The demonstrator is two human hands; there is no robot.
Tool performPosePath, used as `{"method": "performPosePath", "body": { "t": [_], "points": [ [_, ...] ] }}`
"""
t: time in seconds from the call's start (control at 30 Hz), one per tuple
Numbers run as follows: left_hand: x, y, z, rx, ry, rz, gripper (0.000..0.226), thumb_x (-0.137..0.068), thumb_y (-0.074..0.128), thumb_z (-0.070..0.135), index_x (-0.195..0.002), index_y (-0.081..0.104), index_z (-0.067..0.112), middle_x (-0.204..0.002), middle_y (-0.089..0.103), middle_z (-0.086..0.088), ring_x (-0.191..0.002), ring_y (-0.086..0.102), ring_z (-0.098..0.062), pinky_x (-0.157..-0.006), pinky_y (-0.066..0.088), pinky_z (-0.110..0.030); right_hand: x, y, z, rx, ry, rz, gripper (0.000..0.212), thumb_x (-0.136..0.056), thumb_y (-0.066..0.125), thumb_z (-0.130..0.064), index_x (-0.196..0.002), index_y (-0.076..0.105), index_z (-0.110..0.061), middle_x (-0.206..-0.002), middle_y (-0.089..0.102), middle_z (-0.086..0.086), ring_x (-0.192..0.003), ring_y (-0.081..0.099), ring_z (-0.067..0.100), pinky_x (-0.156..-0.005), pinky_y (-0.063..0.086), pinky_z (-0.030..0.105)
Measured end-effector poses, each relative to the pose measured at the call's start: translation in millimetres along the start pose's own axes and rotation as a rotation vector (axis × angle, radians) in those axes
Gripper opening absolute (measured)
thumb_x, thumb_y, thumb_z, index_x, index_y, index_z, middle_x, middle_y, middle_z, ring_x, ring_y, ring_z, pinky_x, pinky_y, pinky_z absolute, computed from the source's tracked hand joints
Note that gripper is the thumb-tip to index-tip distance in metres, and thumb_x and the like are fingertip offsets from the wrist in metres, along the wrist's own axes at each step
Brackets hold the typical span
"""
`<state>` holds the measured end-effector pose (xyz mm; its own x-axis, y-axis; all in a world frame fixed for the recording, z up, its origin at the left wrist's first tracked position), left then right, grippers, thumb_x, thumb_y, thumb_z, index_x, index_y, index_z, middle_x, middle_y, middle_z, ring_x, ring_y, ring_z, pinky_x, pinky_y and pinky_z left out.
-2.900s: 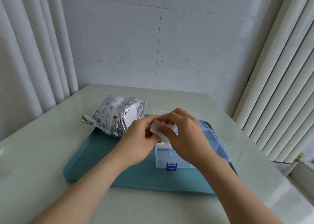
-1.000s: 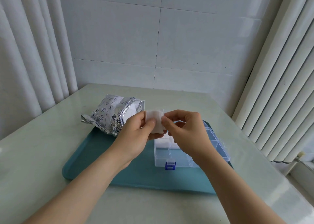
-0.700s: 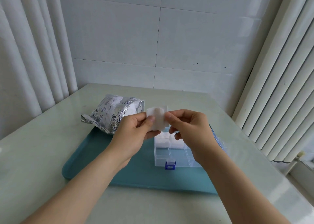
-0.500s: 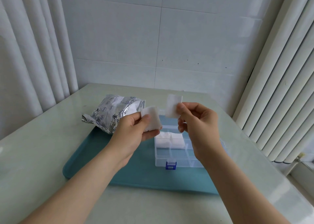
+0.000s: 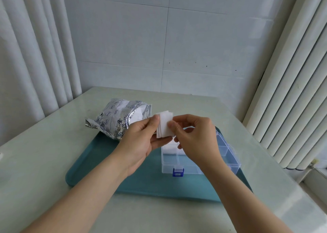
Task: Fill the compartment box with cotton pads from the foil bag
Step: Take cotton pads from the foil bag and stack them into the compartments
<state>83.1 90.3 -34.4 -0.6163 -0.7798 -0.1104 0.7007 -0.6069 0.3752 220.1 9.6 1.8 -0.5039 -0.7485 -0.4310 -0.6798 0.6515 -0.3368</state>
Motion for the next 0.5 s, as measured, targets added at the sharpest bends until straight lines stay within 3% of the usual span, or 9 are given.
{"method": "performPosePath", "body": {
  "t": [0.1,0.27,0.4,0.5],
  "points": [
    [-1.0,-2.2,0.2,-0.019,0.027,0.025,0.039,-0.110,0.049,0.029,-0.129,0.070,0.002,-0.123,0.076,-0.017,-0.118,0.073,-0.031,-0.100,0.061,-0.041,0.1,3.4,-1.5,0.063,-0.030,-0.005,0.013,-0.096,0.073,-0.024,-0.090,0.081,-0.032,-0.074,0.075,-0.019,-0.071,0.071,0.012,-0.069,0.064,0.045],
    [0.0,-1.1,-0.4,-0.101,0.046,0.026,0.040,-0.110,0.049,0.033,-0.123,0.073,0.003,-0.118,0.078,-0.016,-0.115,0.074,-0.028,-0.098,0.061,-0.038,-0.5,3.8,4.2,0.000,0.024,0.002,0.006,-0.093,0.076,-0.028,-0.095,0.081,-0.026,-0.078,0.076,-0.013,-0.074,0.071,0.011,-0.076,0.063,0.043],
    [1.5,3.1,-0.9,-0.234,0.068,-0.027,0.042,-0.113,0.044,0.032,-0.122,0.073,0.004,-0.118,0.078,-0.014,-0.115,0.075,-0.027,-0.101,0.059,-0.042,-1.6,6.0,13.3,-0.017,0.105,-0.053,0.009,-0.091,0.078,-0.034,-0.094,0.080,-0.026,-0.081,0.075,-0.010,-0.073,0.066,0.009,-0.069,0.054,0.031],
    [2.3,1.6,2.7,-0.339,0.118,-0.009,0.039,-0.114,0.043,0.029,-0.119,0.074,0.006,-0.114,0.079,-0.011,-0.109,0.077,-0.025,-0.094,0.062,-0.036,-1.3,3.7,15.3,-0.071,0.149,-0.067,0.010,-0.089,0.081,-0.033,-0.090,0.079,-0.023,-0.082,0.076,-0.007,-0.070,0.065,0.008,-0.066,0.053,0.027]
  ]
}}
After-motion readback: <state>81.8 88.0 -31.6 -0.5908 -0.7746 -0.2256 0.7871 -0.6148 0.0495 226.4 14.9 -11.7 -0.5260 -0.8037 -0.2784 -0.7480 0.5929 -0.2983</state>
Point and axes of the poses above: each hand's wrist, its own x-axis away from the middle knuckle, its own y-axis out of the palm, z = x × y, the point moved 7 cm from there along -x, towards the middle knuckle
